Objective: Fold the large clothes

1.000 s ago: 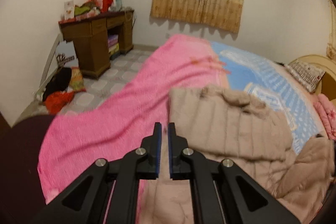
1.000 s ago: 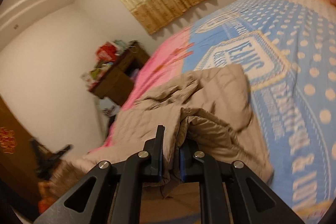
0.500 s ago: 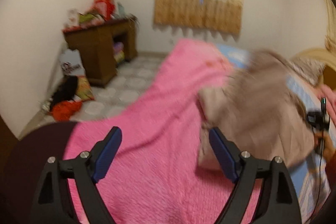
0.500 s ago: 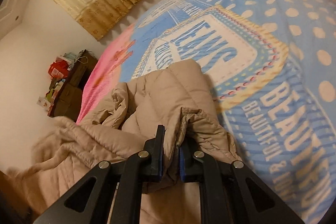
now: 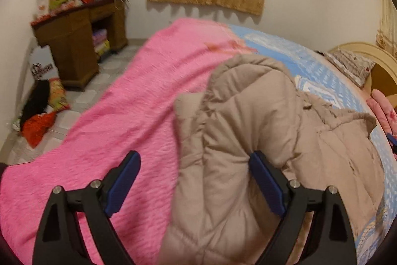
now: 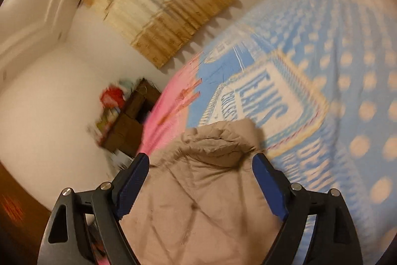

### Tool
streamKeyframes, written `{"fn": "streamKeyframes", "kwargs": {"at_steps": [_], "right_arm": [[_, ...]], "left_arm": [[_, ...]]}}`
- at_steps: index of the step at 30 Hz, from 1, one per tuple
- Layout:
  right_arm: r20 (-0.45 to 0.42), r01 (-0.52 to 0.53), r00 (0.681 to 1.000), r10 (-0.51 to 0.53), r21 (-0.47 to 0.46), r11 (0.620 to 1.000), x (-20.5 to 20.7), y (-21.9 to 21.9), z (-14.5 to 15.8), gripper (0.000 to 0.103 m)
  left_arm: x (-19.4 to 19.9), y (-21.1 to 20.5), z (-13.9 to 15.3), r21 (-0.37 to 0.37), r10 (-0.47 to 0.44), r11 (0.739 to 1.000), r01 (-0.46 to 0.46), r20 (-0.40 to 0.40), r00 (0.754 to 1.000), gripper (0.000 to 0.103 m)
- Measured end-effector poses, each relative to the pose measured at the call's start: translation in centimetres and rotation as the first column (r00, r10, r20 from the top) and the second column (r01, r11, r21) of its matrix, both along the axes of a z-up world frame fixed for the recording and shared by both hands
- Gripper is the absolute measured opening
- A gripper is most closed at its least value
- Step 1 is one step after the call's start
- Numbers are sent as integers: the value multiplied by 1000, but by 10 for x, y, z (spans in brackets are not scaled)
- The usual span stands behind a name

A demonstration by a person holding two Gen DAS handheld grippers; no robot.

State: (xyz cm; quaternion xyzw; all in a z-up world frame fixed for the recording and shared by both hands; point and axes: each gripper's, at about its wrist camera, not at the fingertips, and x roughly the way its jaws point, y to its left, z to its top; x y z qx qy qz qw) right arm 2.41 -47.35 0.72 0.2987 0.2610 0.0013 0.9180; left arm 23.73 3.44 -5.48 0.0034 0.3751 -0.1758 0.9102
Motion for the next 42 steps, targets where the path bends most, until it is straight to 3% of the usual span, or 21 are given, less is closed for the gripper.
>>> {"fn": "streamKeyframes", "kwargs": {"at_steps": [3,6,8,12,13,15,16,17,19,20,27,31,33,36,39,41,42], "right_arm": [[-112,-41,994,17,-212,976,18,17,-7,86],[-191,-88,981,34,-282,956,52,20,-28,86],[-235,-107,971,40,-280,954,74,15,-44,86],[-249,-187,958,143,-164,968,111,12,-73,85],[-253,-196,956,148,-180,964,113,18,-75,69],[-277,-206,952,132,-259,944,113,31,-73,51],[-273,-212,953,128,-302,929,108,38,-69,41],[-272,-213,954,124,-326,921,103,44,-66,37],[-261,-202,960,103,-387,900,89,53,-55,22],[-244,-190,965,95,-405,894,80,57,-48,20],[6,-52,998,66,-540,840,14,91,35,15],[87,35,996,20,-588,808,32,96,66,13],[102,80,995,-24,-598,797,56,90,70,13],[61,128,992,-114,-604,786,101,73,53,13],[-42,128,983,-179,-544,830,144,47,8,14],[-111,117,972,-208,-541,833,166,36,-29,15],[-150,101,965,-215,-543,834,176,32,-51,23]], "left_arm": [[3,-5,-6,3,-13,1000,13,-21,1000,92],[2,-6,-3,-29,-18,999,17,-31,999,92],[5,-6,3,-44,-17,999,16,-28,999,92],[13,-14,6,-25,-27,999,26,-29,999,92],[19,-19,1,-1,-33,999,33,-44,998,91],[19,-32,-10,37,-69,997,72,-73,995,61],[18,-37,-13,40,-84,995,88,-80,993,41],[13,-39,-14,43,-89,995,92,-68,994,28],[-1,-42,-11,43,-99,994,100,-24,995,15],[-9,-42,-9,41,-100,994,100,-7,995,12],[-60,-6,48,-92,-52,993,71,192,980,9],[-57,-2,84,-122,31,993,5,296,955,9],[-37,-8,94,-138,77,990,-37,299,951,9],[7,-24,86,-98,173,984,-151,287,942,10],[55,-43,52,-37,264,964,-262,191,945,14],[84,-63,16,76,302,946,-317,159,940,16],[92,-72,-4,147,318,928,-342,165,934,18]]}}
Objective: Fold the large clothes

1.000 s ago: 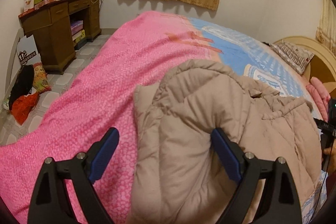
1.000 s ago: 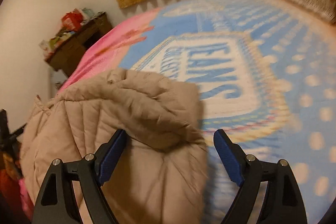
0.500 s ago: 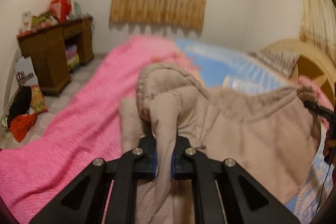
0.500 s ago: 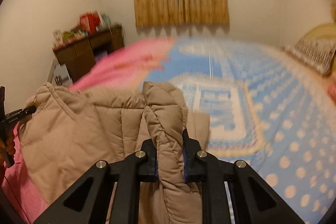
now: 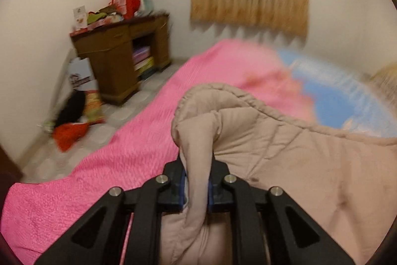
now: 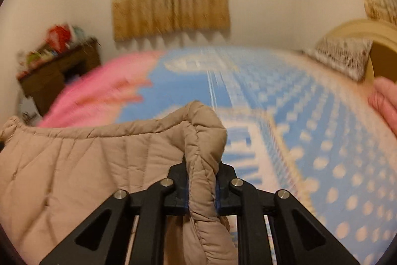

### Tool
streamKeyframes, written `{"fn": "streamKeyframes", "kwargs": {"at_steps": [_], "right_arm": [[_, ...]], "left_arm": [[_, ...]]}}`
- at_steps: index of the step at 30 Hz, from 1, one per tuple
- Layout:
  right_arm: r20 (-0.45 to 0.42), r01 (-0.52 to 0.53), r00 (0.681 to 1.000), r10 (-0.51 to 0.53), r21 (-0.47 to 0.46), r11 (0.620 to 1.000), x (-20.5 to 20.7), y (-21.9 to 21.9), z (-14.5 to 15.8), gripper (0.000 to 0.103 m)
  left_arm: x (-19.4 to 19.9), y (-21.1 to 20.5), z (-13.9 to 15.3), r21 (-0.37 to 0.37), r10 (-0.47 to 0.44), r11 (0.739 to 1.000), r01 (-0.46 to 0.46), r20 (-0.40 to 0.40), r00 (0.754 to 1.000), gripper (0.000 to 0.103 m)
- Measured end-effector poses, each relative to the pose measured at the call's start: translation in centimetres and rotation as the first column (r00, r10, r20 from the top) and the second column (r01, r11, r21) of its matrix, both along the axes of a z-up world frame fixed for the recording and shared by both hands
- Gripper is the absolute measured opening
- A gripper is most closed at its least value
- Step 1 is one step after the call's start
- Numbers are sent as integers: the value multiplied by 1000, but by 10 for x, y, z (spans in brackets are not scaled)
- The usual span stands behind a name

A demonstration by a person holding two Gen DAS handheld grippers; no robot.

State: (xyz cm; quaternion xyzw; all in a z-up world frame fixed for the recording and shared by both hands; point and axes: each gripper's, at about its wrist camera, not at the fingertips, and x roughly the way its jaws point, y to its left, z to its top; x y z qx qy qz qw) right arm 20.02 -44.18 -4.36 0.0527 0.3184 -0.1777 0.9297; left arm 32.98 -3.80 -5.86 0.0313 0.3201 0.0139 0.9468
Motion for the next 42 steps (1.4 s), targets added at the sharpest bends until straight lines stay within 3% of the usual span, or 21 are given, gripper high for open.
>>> {"fn": "streamKeyframes", "kwargs": {"at_steps": [1,2,4,6,8,9,11,14,15,17,19,20,23,25,28,30,33,36,37,38,42], "right_arm": [[-25,2,1000,-2,25,1000,7,-6,-16,33],[-36,10,999,-7,73,997,11,-14,-25,36],[-39,32,999,-27,141,989,15,-29,-28,55],[-69,46,997,-31,239,970,19,-44,-37,66],[-69,51,997,-29,341,939,18,-57,-44,70],[-58,55,998,-36,384,922,15,-63,-46,73],[-42,54,998,-40,408,911,8,-62,-48,73],[12,51,998,-63,438,898,-14,-69,-33,73],[89,47,991,-96,440,897,-35,-72,-21,73],[214,48,963,-163,458,888,-78,-80,2,73],[232,111,947,-222,413,904,-113,-82,23,73],[231,115,950,-210,367,923,-124,-77,32,73],[218,59,971,-96,173,983,-143,-34,53,72],[218,-31,976,9,96,995,-143,5,62,65],[202,-174,968,151,102,979,-119,63,61,58],[180,-229,961,208,108,967,-96,100,51,47],[132,-256,962,241,119,959,-65,142,24,47],[25,-229,973,228,54,972,-43,165,-18,47],[25,-240,970,240,-12,971,-42,169,-31,47],[24,-244,969,245,-21,969,-44,168,-36,47],[2,-263,965,264,67,962,-36,156,-43,48]], "left_arm": [[5,-6,-16,51,21,998,-21,-8,1000,22],[8,-9,-26,72,31,997,-30,-20,999,24],[11,-12,-29,97,54,994,-52,-22,998,28],[15,-11,-33,91,60,994,-56,-46,997,34],[19,-4,-34,62,82,995,-77,-79,994,53],[23,2,-34,40,102,994,-99,-99,990,60],[24,16,-33,-22,136,990,-140,-126,983,83],[15,39,-36,-219,105,965,-142,-171,980,87],[10,53,-32,-284,99,947,-148,-180,979,87],[-5,70,-22,-324,98,934,-149,-170,981,88],[-24,80,-3,-274,120,951,-146,-109,987,88],[-37,82,8,-205,141,967,-152,-68,988,91],[-64,74,28,-41,179,983,-179,11,984,92],[-80,61,38,-28,131,991,-131,30,991,92],[-101,14,49,-27,0,1000,1,49,999,91],[-115,-33,49,36,-104,994,101,70,992,91],[-121,-77,38,105,-178,980,169,82,981,93],[-100,-95,2,105,-147,983,148,-16,989,93],[-96,-91,-7,92,-139,986,141,-27,990,95],[-91,-84,-18,62,-136,989,137,-24,990,101],[-92,-74,-27,12,-131,991,131,-6,991,103]]}}
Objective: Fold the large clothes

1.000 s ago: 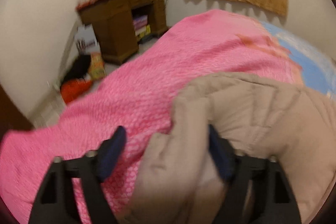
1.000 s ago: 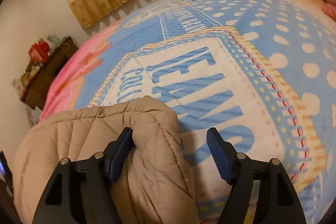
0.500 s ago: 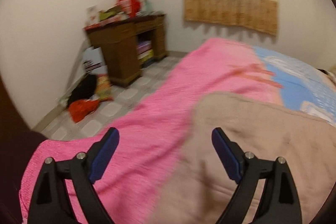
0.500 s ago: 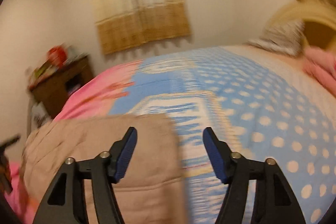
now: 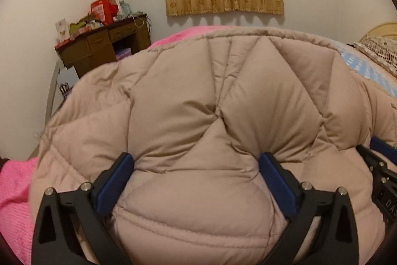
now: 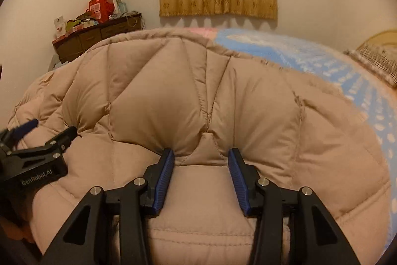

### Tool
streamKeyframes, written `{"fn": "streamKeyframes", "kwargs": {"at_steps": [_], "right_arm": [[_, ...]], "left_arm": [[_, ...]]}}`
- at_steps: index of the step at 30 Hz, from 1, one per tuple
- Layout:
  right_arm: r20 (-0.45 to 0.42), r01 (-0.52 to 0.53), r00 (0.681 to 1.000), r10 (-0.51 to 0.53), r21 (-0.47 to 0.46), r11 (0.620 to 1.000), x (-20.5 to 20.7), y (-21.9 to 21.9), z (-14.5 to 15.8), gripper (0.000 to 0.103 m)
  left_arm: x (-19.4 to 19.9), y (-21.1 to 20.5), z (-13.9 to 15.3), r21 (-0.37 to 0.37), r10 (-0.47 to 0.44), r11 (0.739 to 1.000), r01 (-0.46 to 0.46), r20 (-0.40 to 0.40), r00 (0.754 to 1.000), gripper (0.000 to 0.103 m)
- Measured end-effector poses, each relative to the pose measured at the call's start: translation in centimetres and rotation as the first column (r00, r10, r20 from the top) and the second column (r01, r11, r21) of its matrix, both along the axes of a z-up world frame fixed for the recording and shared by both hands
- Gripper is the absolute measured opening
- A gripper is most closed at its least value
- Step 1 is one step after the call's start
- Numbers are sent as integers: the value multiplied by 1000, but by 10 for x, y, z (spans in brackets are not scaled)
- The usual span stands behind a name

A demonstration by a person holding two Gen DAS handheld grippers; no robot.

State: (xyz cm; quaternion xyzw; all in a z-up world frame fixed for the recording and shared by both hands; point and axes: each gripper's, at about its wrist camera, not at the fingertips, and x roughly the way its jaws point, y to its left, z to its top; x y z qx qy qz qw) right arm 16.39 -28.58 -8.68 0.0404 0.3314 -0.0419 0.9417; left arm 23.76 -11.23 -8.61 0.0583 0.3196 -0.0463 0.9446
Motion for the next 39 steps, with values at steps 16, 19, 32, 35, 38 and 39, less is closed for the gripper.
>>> {"fn": "streamKeyframes", "kwargs": {"at_steps": [16,19,32,35,38,39], "right_arm": [[36,10,999,-12,42,999,-32,23,27,48],[5,2,1000,-2,1,1000,-24,30,-1,48],[3,1,1000,-1,54,999,-19,17,-4,49],[9,-1,1000,0,55,999,-20,15,-4,49],[11,2,1000,-2,49,999,-22,15,-4,49],[7,6,1000,-6,43,999,-22,16,-3,49]], "left_arm": [[9,-15,-6,45,31,999,-28,-51,998,103],[6,-17,-5,46,31,999,-29,-40,999,103],[-93,64,33,-125,-8,992,9,7,1000,103],[-106,103,24,-179,101,978,-105,-31,994,103],[-110,131,7,-263,188,942,-208,-100,977,103],[-109,134,2,-286,196,932,-223,-122,973,103]]}}
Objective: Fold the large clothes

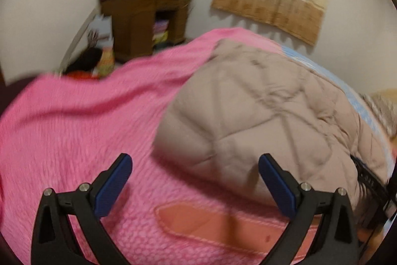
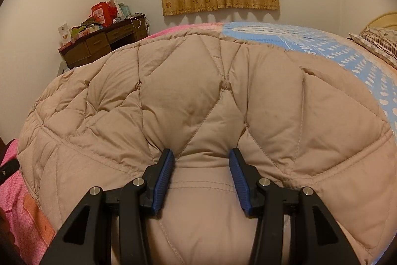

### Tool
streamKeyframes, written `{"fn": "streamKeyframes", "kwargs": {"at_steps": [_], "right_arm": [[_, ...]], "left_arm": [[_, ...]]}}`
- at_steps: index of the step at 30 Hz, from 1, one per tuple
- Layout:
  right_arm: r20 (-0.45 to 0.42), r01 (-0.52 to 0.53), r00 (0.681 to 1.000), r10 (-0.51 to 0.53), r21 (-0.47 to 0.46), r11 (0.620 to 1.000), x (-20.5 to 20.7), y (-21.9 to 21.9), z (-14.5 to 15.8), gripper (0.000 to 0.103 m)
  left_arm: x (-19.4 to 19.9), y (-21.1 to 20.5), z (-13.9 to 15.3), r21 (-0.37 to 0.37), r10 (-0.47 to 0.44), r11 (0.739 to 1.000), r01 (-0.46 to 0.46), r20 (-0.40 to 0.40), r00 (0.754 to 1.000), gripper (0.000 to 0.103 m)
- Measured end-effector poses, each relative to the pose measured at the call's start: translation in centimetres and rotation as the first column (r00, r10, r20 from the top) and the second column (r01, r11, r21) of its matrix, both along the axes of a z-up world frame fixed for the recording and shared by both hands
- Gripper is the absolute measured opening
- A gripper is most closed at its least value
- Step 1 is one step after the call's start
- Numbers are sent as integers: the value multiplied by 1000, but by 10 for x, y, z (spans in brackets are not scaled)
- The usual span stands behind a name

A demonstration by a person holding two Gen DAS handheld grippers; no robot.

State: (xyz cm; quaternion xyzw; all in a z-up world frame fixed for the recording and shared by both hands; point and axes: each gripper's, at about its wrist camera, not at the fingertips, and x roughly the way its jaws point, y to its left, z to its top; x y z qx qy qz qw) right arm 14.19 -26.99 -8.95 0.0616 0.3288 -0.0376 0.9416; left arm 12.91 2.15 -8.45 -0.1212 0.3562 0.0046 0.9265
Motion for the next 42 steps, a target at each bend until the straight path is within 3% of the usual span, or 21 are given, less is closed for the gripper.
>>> {"fn": "streamKeyframes", "kwargs": {"at_steps": [3,6,10,13,15,17,26,27,29,32,38,40,42], "right_arm": [[-24,26,999,-26,-38,999,-5,9,13,49],[88,-5,996,3,28,1000,-21,24,43,49],[132,-71,989,65,38,997,-3,54,66,49],[116,-58,992,50,67,996,22,63,52,49],[24,-54,998,52,111,992,43,61,20,49],[6,-52,999,52,85,995,48,62,-4,49],[-3,-58,998,59,143,988,55,54,-8,49],[-2,-60,998,61,154,986,55,52,-9,49],[2,-65,998,66,170,983,54,47,-10,49],[7,-69,998,68,184,980,53,45,-11,49],[35,-62,998,55,225,972,40,36,4,46],[85,-71,995,50,265,962,30,34,14,28],[22,-63,998,60,323,944,39,30,4,16]], "left_arm": [[10,3,-15,-80,7,997,-11,-49,999,103],[19,2,-20,-178,20,984,-25,-31,999,103],[31,2,-23,-301,39,953,-42,-18,999,103],[32,4,-23,-346,88,934,-87,-12,996,103],[36,4,-23,-337,93,937,-90,-5,996,103],[47,3,-23,-323,93,943,-87,3,996,103],[69,2,-26,-394,139,912,-113,38,990,102],[71,1,-24,-398,137,911,-108,47,989,99],[68,-1,-19,-387,138,917,-98,76,988,74],[61,-9,-1,-340,90,940,-35,147,985,45],[56,-25,21,-234,47,972,1,202,978,35],[56,-27,21,-203,39,979,4,209,977,33],[54,-28,24,-198,30,980,16,225,974,30]]}}
